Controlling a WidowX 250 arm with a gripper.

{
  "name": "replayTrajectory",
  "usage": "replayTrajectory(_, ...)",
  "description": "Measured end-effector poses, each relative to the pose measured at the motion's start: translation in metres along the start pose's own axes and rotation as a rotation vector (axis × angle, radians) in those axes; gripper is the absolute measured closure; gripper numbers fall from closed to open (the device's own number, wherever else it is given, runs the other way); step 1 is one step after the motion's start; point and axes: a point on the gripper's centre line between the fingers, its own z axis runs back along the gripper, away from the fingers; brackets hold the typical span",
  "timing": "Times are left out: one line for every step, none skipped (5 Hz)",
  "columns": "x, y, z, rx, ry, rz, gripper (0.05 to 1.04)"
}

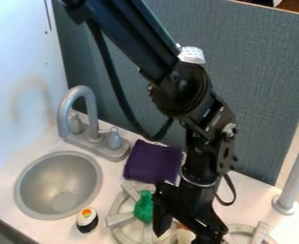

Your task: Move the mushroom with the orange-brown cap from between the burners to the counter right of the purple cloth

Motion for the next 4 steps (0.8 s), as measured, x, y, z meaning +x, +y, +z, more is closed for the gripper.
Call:
replayTrajectory(-0.003, 0.002, -0.010, 0.008, 0.031, 0.003, 0.083)
replayTrajectory(0.017, 0.005, -0.021, 0.044, 0.006, 0.000, 0.083)
replayTrajectory(0.034, 0.008, -0.024, 0.075, 0.007, 0.030, 0.083)
replayTrajectory(0.045, 0.009, -0.039, 0.088, 0.013, 0.031, 0.083)
